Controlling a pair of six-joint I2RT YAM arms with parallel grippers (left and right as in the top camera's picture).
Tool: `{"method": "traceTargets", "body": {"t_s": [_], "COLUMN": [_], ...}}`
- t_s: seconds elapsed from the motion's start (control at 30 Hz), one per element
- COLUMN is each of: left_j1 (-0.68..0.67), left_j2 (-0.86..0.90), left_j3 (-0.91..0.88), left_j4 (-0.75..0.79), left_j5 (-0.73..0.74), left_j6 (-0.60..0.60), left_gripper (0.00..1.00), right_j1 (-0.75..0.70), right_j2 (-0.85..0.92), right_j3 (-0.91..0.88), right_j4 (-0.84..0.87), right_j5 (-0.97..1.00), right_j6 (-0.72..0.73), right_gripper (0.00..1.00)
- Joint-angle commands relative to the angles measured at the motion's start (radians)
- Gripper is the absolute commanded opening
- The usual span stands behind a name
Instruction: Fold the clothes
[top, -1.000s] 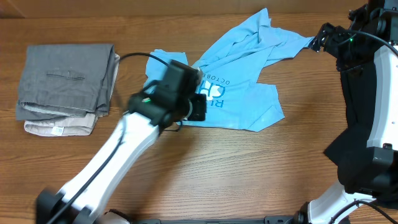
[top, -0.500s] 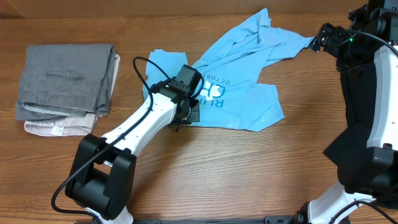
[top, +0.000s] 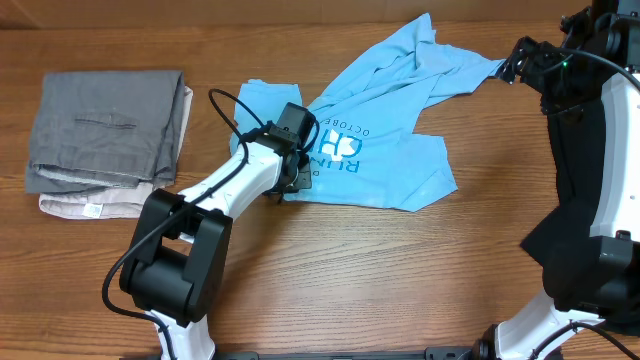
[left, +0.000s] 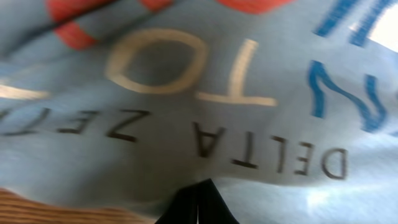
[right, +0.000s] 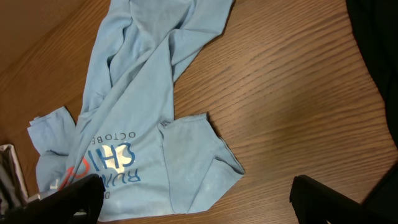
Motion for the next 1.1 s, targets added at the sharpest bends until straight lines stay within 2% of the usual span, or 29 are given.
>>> {"method": "traceTargets", "body": {"t_s": [0.0,0.17,0.3,0.4,0.53,0.73,0.77,0.8,0.87,0.97,1.03,1.07], "left_j1": [0.028,0.055,0.067,0.078,0.105,0.194,0.203,0.207,0.208,0.183,0.157,0.143], "left_j2": [0.032,0.086,0.151,0.204,0.253,0.295,0.293,0.287,0.27,0.214,0.164,0.138], "left_j3": [0.002,0.002,0.002,0.002,0.003,0.005,0.013,0.032,0.082,0.204,0.286,0.325], "left_j4": [0.006,0.045,0.144,0.238,0.336,0.519,0.533,0.533,0.513,0.432,0.365,0.327], "left_j5": [-0.071,-0.113,-0.122,-0.205,-0.328,-0.329,-0.329,-0.331,-0.356,-0.457,-0.499,-0.494], "left_j6": [-0.009,0.021,0.131,0.212,0.228,0.256,0.275,0.307,0.372,0.46,0.471,0.469], "left_gripper": [0.04,0.04,0.04,0.04,0.04,0.04,0.07,0.14,0.38,0.48,0.62,0.65], "right_j1": [0.0,0.0,0.0,0.0,0.0,0.0,0.0,0.0,0.0,0.0,0.0,0.0], "right_j2": [-0.003,-0.003,-0.003,-0.003,-0.003,-0.003,-0.003,-0.003,-0.003,-0.003,-0.003,-0.003], "right_j3": [0.003,0.003,0.003,0.003,0.003,0.003,0.003,0.003,0.003,0.003,0.003,0.003], "right_j4": [0.004,0.004,0.004,0.003,0.003,0.004,0.003,0.003,0.004,0.003,0.004,0.004], "right_j5": [-0.004,-0.004,-0.004,-0.004,-0.004,-0.004,-0.004,-0.004,-0.004,-0.004,-0.004,-0.004], "right_j6": [0.001,0.001,0.001,0.001,0.001,0.001,0.001,0.001,0.001,0.001,0.001,0.001], "right_gripper": [1.0,1.0,1.0,1.0,1.0,1.0,1.0,1.0,1.0,1.0,1.0,1.0]}}
